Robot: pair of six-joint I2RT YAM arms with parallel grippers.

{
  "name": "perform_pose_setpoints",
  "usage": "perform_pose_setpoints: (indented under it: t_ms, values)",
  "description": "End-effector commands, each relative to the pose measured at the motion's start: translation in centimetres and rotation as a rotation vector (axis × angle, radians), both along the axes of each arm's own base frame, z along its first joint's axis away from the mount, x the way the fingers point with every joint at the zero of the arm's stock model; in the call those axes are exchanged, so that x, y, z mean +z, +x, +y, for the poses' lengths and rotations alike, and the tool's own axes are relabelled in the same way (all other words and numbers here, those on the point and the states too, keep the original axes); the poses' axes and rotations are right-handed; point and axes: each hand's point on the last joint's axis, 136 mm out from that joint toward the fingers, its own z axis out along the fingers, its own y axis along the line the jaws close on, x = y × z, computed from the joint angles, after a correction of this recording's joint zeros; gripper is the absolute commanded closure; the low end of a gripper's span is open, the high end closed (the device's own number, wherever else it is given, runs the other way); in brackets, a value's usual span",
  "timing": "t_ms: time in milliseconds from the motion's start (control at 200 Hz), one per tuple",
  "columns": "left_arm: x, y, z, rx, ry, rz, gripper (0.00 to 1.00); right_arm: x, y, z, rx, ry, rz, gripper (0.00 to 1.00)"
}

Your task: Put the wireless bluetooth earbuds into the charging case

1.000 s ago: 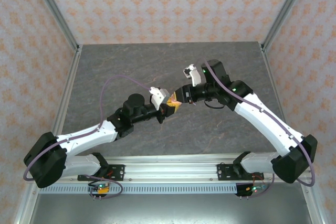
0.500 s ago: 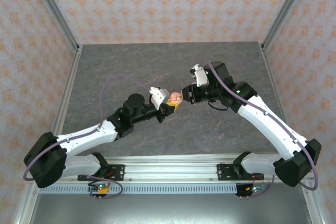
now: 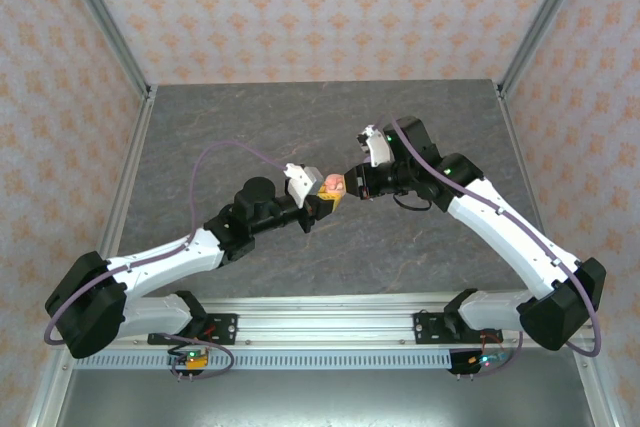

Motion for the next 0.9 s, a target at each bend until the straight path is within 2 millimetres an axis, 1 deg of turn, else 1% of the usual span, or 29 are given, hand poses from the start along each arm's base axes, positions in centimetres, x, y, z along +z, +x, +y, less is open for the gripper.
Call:
perform_pose_setpoints:
  t_ms: [0, 305, 566, 746, 896]
  values:
    - [2.2, 0.4, -0.4, 0.005, -0.047, -0.029, 0.97, 0.5, -0.5, 0.8, 0.043, 0.036, 0.004, 0.85]
    - [2.0, 0.7, -0.4, 0.018, -0.05, -0.01, 0.96, 0.8, -1.2, 1.4, 0.088, 0.073, 0.023, 0.84]
    - [1.7, 0.8, -0.7, 0.011, -0.049, 0.008, 0.96, 1.3, -1.9, 2.4, 0.136, 0.096, 0.023, 0.84]
    - [1.8, 0.6, -1.0, -0.009, -0.056, 0.009, 0.96, 1.1, -1.6, 2.8, 0.133, 0.096, 0.027, 0.83]
    - [1.9, 0.4, -1.2, -0.025, -0.057, 0.011, 0.96, 1.6, -1.3, 3.1, 0.134, 0.113, 0.014, 0.82]
